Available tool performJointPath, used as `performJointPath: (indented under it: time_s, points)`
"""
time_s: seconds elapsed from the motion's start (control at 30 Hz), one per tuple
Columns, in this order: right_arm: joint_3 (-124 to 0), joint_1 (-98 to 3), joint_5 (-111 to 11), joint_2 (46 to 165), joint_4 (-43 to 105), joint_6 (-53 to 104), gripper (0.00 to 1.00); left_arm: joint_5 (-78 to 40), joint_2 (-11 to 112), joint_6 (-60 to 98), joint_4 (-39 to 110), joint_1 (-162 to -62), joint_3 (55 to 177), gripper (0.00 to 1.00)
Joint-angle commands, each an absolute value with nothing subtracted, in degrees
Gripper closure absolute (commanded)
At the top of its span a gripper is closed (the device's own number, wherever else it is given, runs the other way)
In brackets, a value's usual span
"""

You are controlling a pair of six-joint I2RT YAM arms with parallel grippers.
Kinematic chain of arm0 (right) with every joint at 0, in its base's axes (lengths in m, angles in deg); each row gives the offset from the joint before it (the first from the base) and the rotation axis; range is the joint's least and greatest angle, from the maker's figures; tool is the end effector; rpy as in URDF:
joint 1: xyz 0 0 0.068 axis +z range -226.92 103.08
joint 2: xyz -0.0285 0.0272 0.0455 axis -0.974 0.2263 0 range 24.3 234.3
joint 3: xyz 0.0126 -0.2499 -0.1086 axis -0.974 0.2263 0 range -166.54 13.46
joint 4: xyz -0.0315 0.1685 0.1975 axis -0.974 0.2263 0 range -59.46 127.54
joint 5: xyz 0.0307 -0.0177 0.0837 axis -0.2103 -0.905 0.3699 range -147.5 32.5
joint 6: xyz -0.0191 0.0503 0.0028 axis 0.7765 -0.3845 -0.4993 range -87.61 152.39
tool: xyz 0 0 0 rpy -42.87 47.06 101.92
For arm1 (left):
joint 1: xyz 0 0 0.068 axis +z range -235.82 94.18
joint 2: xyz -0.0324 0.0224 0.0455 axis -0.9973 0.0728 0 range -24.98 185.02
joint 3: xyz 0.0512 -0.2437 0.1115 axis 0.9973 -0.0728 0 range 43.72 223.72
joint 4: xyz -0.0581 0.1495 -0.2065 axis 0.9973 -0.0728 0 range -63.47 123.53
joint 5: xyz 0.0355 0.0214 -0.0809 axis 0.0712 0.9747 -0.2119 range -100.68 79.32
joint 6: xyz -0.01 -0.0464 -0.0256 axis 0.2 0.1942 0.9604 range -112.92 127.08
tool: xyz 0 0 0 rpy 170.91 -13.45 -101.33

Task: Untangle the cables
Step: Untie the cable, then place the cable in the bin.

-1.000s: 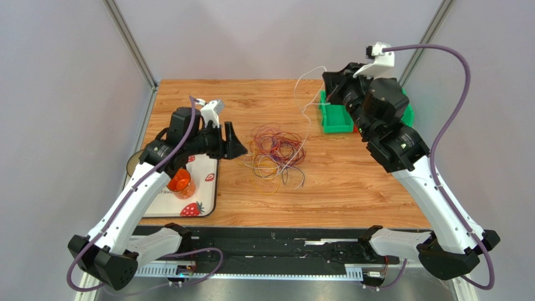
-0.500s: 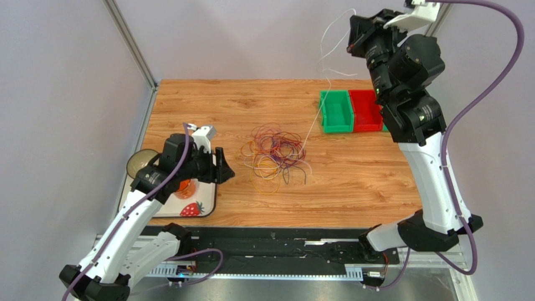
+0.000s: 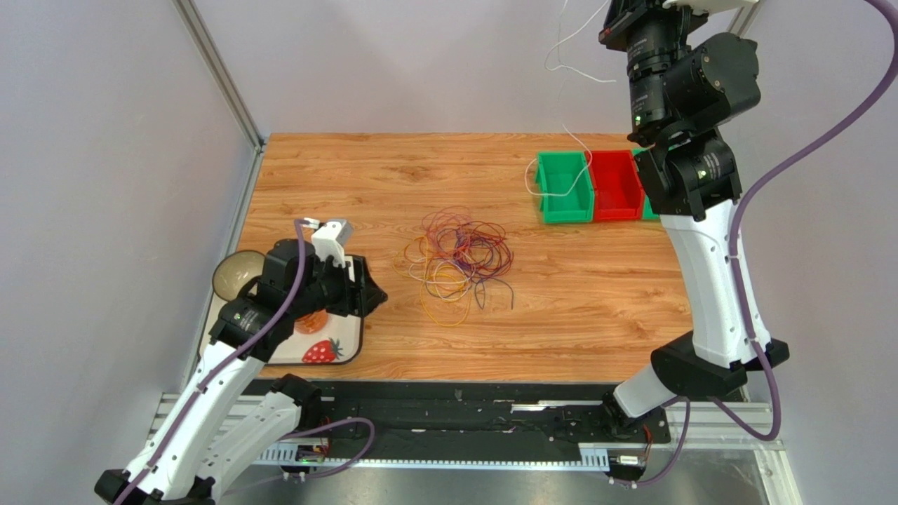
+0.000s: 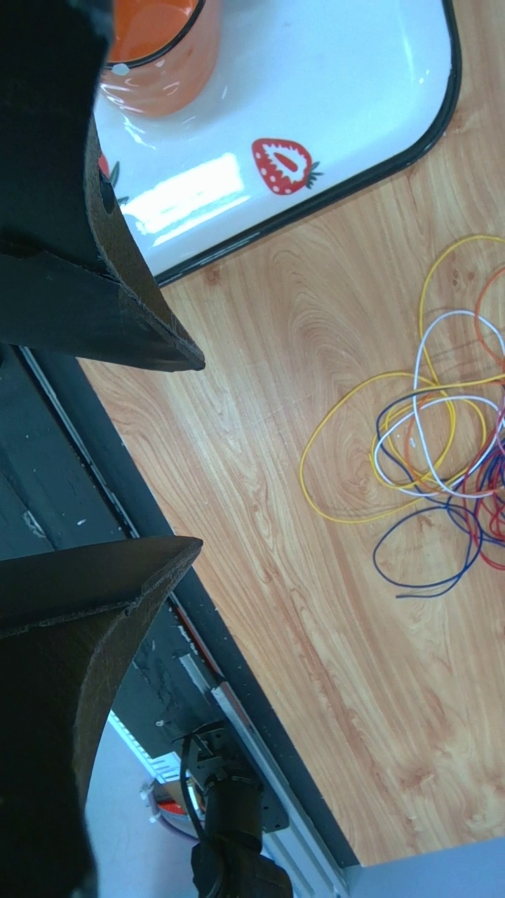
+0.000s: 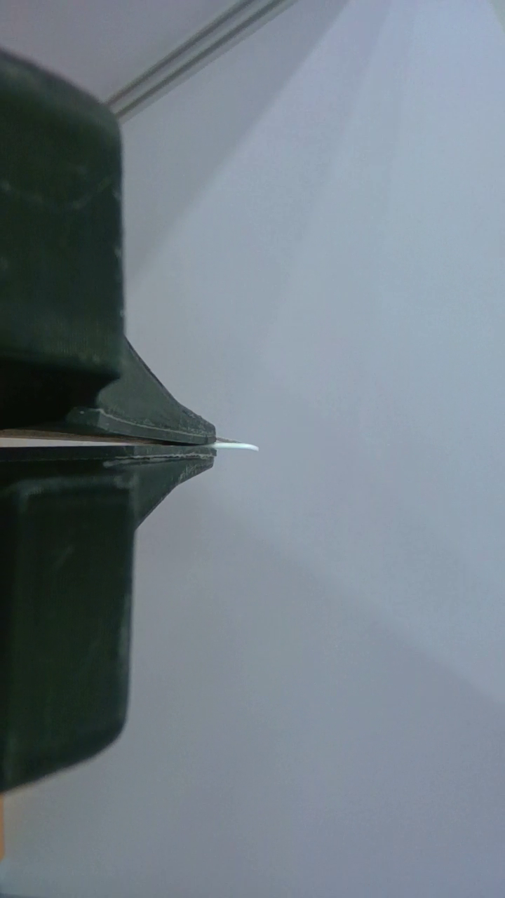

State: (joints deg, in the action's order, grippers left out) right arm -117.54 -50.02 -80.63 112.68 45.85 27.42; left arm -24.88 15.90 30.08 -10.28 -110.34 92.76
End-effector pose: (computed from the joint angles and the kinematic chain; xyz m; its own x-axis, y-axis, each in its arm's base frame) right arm 0.2267 0.0993 0.6364 0.3985 0.2915 -0.8696 -0.1398 0.9564 0.2565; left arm 0.1261 -0.0670 0.3172 -0.7162 -0.0897 -0.6921 0.3300 0.8303 -0.4491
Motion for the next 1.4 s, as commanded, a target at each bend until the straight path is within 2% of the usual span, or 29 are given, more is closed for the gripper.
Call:
performJointPath:
  time_s: [0.0,0.5,1.13,1.37]
  points:
    - [-115.22,-53.26,-79.04,113.68,38.45,30.20,1.00,-23.87,14.14,29.57,-7.95,-110.26,92.68,0.33]
    - [-122.33,-62.32,-72.52,120.54,33.88,28.44,1.00,-22.81,14.22,29.58,-7.69,-110.26,92.41,0.34]
    - [-123.30,-72.43,-69.45,124.05,26.14,26.50,1.00,-23.34,15.45,29.23,-7.42,-110.26,92.41,0.34]
    - [-118.20,-76.12,-69.72,126.68,23.51,28.35,1.00,-23.60,15.63,29.31,-7.51,-110.26,92.32,0.34]
